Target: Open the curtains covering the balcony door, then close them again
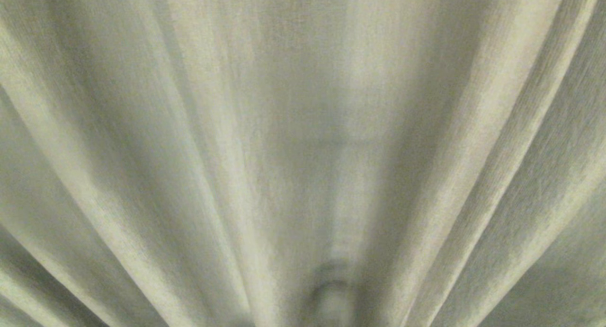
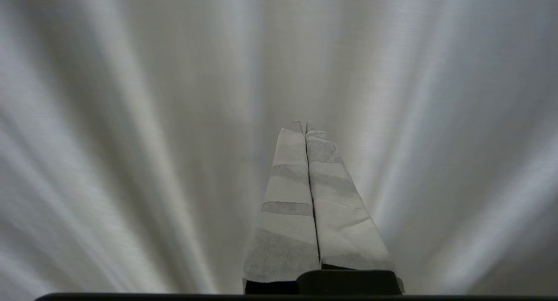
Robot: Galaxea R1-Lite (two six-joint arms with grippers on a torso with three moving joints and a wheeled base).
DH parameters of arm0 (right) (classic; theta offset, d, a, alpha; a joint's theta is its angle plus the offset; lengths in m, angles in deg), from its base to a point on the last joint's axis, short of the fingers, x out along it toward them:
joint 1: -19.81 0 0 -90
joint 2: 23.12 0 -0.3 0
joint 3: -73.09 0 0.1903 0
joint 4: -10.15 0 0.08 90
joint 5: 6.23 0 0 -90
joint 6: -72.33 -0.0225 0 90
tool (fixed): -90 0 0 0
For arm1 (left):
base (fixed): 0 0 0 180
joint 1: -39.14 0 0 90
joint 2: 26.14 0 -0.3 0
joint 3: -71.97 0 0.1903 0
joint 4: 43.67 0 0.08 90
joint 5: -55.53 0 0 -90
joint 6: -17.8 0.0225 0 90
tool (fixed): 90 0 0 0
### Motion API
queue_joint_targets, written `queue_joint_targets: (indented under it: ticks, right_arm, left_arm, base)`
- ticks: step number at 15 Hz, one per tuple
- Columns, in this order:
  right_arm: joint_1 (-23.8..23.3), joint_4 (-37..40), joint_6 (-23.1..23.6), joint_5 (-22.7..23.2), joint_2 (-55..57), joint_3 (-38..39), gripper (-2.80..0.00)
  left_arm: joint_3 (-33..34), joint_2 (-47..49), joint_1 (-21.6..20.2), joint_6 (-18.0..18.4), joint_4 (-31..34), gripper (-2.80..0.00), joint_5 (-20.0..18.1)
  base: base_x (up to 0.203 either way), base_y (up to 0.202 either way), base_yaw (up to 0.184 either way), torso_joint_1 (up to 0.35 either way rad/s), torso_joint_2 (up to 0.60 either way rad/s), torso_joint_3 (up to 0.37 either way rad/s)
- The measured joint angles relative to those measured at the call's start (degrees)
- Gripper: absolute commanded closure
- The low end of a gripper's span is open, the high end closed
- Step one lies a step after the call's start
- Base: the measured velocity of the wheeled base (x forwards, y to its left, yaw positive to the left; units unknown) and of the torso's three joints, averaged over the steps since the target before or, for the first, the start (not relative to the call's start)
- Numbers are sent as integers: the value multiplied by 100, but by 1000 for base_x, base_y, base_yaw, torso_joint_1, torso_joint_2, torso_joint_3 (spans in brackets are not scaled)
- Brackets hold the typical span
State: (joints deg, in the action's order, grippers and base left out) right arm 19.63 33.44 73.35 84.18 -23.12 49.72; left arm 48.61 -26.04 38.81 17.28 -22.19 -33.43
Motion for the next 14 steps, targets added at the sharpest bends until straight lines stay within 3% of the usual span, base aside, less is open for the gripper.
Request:
queue_joint_targets:
  ticks: [14]
  right_arm:
    - [0,2,10,0,0,0,0]
  left_arm:
    - [-2,-2,0,5,-4,0,-2]
  base:
    - [0,-188,3,2,2,2]
